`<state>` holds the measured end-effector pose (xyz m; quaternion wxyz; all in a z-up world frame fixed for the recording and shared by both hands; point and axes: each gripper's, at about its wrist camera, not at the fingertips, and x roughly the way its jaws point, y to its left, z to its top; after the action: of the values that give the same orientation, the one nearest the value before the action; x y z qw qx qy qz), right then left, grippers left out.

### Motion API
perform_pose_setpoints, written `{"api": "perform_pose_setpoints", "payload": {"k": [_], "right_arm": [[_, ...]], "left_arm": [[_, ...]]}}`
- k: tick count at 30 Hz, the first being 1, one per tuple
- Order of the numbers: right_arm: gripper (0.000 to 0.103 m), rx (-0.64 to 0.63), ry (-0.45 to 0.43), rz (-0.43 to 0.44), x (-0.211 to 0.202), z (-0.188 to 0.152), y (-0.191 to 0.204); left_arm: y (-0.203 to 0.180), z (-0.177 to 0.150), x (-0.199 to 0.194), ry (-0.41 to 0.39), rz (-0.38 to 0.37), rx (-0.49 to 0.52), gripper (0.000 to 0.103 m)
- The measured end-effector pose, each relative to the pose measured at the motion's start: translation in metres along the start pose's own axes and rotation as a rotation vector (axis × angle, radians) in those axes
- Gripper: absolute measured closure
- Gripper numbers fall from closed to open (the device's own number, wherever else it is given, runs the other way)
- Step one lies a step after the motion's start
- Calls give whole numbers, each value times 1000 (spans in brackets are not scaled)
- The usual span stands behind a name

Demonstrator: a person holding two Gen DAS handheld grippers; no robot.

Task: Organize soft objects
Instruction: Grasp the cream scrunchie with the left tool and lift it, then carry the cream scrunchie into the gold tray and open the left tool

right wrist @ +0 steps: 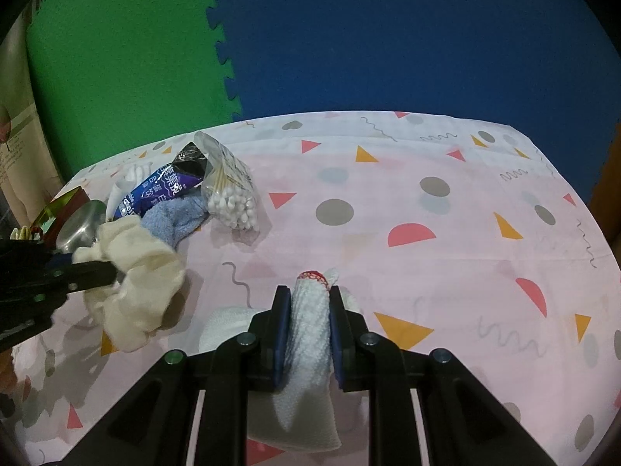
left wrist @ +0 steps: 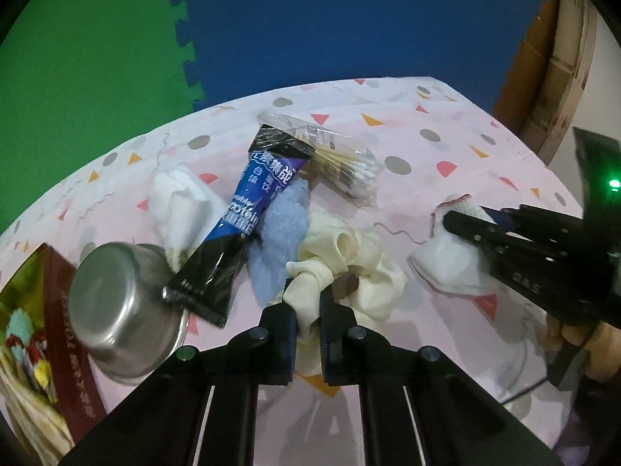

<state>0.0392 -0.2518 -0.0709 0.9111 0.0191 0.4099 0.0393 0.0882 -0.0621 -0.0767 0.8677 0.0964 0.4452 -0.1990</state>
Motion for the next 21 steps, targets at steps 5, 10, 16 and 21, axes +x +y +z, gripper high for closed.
{"api": "perform_pose_setpoints", "payload": {"k": [5,10,16,21], "right_arm": [[84,0,0,0,0,0,0],[84,-1,1,-1,0,0,1],[83,-1,1,-2,0,0,1],[83,-2,0,-4,0,0,1]], "left_arm": [[5,-5,-23,-27,-7,-33,95],[11,-7,-42,-53,16,-60,95],[35,-7,-63,-78,94,-106,95],[67,-10,-81,-91,175,-173,95]]}}
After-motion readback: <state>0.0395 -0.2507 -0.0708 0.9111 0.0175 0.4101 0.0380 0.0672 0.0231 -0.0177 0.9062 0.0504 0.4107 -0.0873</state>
